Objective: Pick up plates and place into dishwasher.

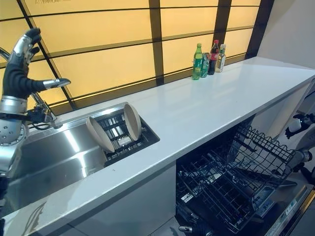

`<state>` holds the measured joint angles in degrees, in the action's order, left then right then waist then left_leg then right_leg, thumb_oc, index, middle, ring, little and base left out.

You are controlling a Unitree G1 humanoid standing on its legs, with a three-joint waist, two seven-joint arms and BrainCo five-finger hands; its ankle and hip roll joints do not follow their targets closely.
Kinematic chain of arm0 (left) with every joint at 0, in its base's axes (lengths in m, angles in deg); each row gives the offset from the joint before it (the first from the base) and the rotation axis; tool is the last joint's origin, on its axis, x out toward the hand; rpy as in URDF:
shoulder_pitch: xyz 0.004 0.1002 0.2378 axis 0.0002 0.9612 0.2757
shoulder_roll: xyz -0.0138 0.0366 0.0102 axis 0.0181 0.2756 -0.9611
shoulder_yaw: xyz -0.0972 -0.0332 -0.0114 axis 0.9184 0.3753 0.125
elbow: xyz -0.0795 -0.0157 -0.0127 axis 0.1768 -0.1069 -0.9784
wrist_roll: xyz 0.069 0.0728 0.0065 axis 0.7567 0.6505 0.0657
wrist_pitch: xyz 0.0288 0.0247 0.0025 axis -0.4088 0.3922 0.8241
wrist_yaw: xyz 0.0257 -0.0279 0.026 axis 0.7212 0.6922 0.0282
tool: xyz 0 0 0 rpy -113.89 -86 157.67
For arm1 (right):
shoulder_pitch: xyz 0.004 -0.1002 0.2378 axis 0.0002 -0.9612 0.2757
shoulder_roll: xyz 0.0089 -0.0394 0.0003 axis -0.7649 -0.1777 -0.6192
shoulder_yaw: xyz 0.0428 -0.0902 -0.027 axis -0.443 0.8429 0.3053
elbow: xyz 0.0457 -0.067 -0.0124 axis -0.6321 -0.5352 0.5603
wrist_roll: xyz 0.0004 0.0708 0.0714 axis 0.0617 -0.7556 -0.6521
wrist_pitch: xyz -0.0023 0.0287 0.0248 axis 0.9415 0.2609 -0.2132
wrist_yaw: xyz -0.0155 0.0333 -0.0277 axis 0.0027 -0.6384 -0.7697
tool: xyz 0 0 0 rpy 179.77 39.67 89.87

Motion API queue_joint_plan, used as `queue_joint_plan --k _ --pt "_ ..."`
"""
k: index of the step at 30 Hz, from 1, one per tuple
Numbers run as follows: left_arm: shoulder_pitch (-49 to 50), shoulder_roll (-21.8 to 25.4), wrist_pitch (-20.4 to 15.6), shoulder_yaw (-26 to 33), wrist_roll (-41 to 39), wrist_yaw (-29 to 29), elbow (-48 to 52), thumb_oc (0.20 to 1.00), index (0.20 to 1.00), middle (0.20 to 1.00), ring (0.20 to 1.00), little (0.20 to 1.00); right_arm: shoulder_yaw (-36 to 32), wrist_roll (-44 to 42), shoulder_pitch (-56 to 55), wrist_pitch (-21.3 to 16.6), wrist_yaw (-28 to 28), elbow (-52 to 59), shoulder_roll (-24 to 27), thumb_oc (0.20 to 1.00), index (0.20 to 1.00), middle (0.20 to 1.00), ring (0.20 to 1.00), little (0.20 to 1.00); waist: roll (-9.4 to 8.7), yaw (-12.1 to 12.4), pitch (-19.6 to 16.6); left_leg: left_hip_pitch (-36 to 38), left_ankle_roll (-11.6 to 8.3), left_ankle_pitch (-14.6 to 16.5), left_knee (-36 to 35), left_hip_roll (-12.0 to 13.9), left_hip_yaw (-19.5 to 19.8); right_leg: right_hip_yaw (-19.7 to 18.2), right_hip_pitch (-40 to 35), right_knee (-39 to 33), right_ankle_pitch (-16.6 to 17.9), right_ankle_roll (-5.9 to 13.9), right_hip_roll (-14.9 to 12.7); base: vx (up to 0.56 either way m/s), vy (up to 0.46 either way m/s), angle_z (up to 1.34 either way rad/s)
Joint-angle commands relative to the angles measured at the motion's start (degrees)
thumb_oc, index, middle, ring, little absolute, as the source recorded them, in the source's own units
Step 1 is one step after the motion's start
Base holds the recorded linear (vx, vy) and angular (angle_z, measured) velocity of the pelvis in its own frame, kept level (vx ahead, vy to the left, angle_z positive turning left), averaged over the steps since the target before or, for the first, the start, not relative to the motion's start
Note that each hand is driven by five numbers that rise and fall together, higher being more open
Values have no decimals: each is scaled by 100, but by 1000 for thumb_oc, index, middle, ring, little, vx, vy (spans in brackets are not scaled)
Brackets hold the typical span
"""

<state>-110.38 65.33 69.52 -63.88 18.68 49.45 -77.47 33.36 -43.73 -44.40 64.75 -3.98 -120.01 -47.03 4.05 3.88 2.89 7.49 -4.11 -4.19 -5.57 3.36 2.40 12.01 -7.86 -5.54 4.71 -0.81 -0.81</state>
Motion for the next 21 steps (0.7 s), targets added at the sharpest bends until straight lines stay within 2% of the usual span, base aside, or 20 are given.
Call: queue_joint_plan --k 1,3,6,7,9,13,17,21 --pt "-433 695 -156 -89 821 -72 -344 1000 1000 1000 1000 1000 -31 -298 203 -136 150 466 98 1000 1000 1000 1000 1000 -34 -80 401 -20 360 604 57 -598 -130 123 -186 207 -790 437 -166 7 5 4" --pt "-441 695 -157 -96 821 -73 -347 1000 1000 1000 1000 1000 -33 -298 202 -136 150 466 97 1000 1000 1000 1000 1000 -35 -78 401 -20 360 604 57 -598 -130 123 -186 207 -790 437 -167 1 2 3" --pt "-424 916 -198 -169 1287 -68 -445 1000 1000 1000 1000 1000 -69 -387 168 -188 203 573 142 1000 1000 1000 1000 1000 -16 -88 416 -25 358 594 57 -595 -143 135 -182 213 -783 449 -168 13 7 2" --pt "-409 1751 -189 -566 2155 178 -850 1000 1000 1000 1000 1000 -215 -669 32 -261 365 1141 373 1000 1000 1000 1000 1000 54 -179 483 -59 340 565 57 -602 -174 152 -146 214 -729 529 -184 44 20 1" --pt "-442 1966 -156 -722 2165 271 -991 1000 1000 1000 1000 1000 -271 -848 -42 -233 430 1325 415 1000 1000 1000 1000 1000 68 -201 504 -87 334 543 57 -600 -195 155 -121 208 -704 552 -191 24 12 -1" --pt "-435 2121 -170 -783 2415 444 -1041 1000 1000 1000 1000 1000 -352 -915 -99 -288 628 1398 461 1000 1000 1000 1000 1000 89 -213 544 -123 316 520 57 -594 -225 180 -95 195 -685 575 -189 5 1 2" --pt "-447 2164 -134 -880 2644 563 -1095 1000 1000 1000 1000 1000 -339 -931 -58 -317 594 1383 472 1000 1000 1000 1000 1000 106 -203 555 -141 304 509 57 -589 -228 216 -78 199 -680 584 -199 6 0 2" --pt "-494 2235 -250 -1125 3356 593 -1148 1000 1000 1000 1000 1000 -349 -916 10 -250 572 1328 523 1000 1000 1000 1000 1000 132 -234 576 -143 301 498 57 -580 -257 209 -60 232 -685 587 -202 17 16 0"
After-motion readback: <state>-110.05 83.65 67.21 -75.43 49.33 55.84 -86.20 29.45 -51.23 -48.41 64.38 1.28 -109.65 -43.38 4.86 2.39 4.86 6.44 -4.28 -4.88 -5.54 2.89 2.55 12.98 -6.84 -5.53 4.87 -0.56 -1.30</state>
